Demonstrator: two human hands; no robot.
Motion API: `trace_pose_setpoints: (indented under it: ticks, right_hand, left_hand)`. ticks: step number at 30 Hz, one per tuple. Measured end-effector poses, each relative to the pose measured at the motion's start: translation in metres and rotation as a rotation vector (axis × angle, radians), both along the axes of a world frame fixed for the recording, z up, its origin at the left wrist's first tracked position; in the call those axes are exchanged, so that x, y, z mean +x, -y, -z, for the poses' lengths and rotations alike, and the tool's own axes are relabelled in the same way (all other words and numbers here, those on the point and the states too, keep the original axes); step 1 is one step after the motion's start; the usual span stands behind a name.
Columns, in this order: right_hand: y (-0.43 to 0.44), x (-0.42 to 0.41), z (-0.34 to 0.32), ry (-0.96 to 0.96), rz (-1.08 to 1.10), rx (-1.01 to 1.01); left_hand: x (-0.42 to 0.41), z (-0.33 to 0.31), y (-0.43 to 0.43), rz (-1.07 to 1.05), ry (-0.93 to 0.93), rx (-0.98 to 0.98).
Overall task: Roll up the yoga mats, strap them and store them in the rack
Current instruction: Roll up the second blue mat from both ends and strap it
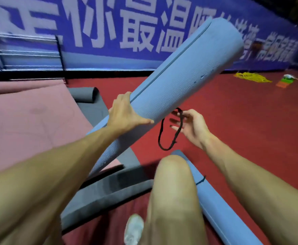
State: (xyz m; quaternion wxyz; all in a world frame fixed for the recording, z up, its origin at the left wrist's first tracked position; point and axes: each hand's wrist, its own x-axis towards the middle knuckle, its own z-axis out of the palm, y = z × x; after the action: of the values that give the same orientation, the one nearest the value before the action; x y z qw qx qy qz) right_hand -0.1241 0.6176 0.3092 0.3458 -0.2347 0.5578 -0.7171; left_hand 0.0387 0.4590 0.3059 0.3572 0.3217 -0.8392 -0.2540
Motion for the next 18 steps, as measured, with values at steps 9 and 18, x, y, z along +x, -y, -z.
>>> trace_pose_setpoints:
  ticks: [9,18]
  right_hand:
    - [0.151,0.086,-0.016,-0.098,-0.233,-0.089]
    - [0.222,0.143,0.048,-0.337,-0.359,-0.063]
  left_hand:
    - [0.092,0.016,0.081,-0.203,-0.241,0.213]
    - [0.155,0.055,0.122,-0.287,-0.067,0.317]
